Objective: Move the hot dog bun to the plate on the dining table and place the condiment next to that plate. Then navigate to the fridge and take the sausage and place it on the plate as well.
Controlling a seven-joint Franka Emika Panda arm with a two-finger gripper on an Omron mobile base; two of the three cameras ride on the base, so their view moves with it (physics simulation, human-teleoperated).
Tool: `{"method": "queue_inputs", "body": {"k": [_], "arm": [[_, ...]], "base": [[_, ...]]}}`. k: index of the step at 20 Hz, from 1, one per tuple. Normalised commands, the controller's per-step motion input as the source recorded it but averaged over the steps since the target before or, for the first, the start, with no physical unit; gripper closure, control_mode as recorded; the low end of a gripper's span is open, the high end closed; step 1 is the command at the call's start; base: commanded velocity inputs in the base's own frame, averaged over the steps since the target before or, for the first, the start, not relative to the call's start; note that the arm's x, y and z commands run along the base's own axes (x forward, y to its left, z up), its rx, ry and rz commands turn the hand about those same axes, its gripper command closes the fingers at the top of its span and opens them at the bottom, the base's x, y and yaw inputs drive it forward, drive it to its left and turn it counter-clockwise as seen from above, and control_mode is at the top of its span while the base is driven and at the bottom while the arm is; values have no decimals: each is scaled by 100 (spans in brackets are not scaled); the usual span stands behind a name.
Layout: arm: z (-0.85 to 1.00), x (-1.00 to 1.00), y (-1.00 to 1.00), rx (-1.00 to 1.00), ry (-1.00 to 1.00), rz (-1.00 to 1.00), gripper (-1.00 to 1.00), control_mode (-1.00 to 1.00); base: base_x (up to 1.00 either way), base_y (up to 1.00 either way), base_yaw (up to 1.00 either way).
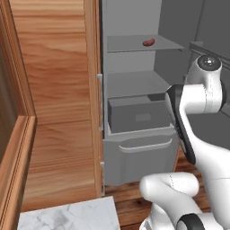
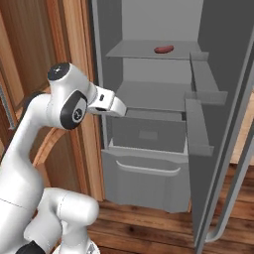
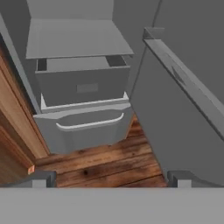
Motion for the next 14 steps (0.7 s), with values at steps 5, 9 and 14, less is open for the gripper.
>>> {"method": "queue_inputs", "body": {"k": [5,9,14], "arm": [[0,0,0,0,0,0,-100,100],[0,0,0,0,0,0,-100,100],[0,0,0,0,0,0,-100,100]], "base": [[22,-78,-7],[81,-30,0],[100,7,5]]}}
